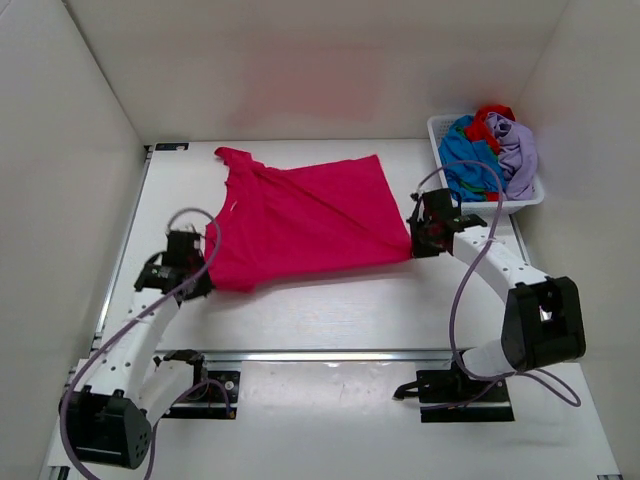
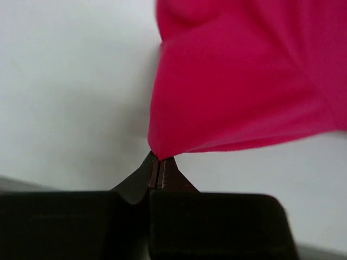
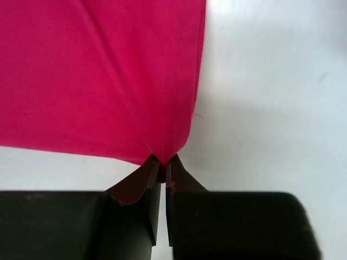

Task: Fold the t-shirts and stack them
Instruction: Flatten out the tshirt

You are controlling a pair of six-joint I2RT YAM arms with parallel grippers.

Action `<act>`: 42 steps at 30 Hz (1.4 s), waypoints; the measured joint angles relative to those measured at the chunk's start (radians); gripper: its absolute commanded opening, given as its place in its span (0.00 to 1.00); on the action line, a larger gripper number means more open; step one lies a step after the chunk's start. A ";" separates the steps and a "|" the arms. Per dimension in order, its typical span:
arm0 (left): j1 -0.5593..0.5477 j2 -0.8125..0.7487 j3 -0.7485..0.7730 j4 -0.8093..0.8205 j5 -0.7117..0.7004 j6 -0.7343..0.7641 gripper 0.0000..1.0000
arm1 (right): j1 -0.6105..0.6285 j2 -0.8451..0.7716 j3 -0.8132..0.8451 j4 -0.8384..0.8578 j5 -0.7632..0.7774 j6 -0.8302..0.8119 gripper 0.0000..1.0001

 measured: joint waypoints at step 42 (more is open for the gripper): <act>0.072 0.979 1.256 0.064 0.059 0.039 0.00 | -0.163 0.660 1.257 -0.261 -0.108 0.010 0.00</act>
